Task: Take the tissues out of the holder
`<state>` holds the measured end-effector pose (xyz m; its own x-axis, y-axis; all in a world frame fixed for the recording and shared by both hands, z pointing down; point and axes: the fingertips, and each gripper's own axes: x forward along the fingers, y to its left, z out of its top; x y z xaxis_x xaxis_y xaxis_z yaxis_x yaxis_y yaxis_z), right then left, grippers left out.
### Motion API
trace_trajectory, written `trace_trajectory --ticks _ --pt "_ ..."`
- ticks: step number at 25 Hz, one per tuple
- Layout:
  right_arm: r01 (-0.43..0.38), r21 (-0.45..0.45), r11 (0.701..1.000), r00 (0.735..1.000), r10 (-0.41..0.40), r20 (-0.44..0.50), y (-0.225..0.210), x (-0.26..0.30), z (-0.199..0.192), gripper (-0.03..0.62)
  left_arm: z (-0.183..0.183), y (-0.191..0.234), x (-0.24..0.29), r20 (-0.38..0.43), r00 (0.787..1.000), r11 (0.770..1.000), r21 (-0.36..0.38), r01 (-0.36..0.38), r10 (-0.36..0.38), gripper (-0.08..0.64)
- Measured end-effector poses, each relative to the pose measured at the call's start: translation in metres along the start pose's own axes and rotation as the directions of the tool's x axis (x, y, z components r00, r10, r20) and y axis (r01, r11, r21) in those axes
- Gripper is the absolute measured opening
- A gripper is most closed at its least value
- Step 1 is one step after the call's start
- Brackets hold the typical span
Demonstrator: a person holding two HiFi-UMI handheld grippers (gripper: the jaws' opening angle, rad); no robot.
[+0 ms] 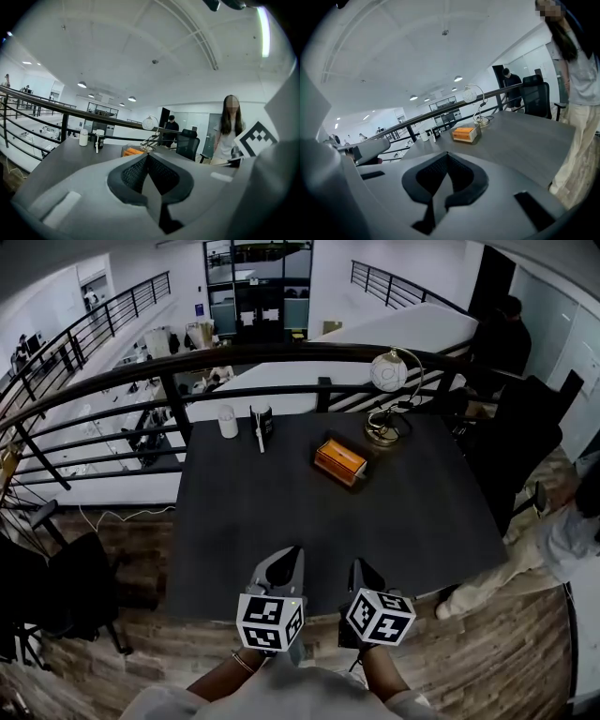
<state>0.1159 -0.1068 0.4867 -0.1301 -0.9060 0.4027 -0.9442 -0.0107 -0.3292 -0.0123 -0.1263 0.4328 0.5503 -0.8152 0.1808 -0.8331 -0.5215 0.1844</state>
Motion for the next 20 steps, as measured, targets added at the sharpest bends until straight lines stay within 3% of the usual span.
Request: trace_trajectory --ticks 20 --pt "0.015 -0.027 1.0 1.0 -0.016 -0.017 -0.001 0.1 0.06 0.008 0.033 0.058 0.105 -0.019 1.0 1.0 0.003 0.023 -0.022 0.009"
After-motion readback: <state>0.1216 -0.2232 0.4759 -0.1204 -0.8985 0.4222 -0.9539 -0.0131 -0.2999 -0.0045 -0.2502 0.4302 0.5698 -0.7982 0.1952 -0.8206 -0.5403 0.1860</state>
